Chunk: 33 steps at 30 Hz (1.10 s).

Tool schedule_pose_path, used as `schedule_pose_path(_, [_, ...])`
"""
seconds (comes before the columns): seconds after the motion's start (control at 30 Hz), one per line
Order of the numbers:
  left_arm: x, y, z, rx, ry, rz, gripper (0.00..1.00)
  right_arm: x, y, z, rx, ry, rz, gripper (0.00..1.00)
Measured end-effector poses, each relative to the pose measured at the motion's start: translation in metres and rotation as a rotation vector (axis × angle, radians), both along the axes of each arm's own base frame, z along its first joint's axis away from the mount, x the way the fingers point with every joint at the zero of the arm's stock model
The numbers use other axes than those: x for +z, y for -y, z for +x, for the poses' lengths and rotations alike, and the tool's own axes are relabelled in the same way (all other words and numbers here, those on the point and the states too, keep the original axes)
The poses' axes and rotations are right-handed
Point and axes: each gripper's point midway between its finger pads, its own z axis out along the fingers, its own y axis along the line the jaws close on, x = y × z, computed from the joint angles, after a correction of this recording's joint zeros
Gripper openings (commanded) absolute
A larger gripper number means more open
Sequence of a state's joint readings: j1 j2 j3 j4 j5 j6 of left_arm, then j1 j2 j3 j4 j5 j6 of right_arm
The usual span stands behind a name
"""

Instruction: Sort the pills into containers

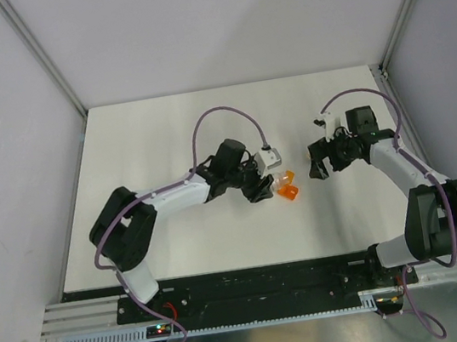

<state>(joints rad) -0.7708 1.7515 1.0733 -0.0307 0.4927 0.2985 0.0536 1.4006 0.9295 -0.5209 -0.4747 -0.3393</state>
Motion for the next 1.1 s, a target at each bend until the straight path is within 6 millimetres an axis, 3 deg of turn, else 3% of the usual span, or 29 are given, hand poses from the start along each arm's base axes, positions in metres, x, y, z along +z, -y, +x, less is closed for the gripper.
schedule_pose_path(0.37, [-0.018,-0.003,0.0,-0.019,-0.024,0.083,0.0,0.006,0.005,-0.004,-0.005,-0.005,0.037,0.95])
schedule_pose_path(1.1, [-0.033,-0.004,0.004,-0.023,-0.029,0.2,0.0,0.008,0.012,-0.007,-0.019,-0.014,0.067,0.95])
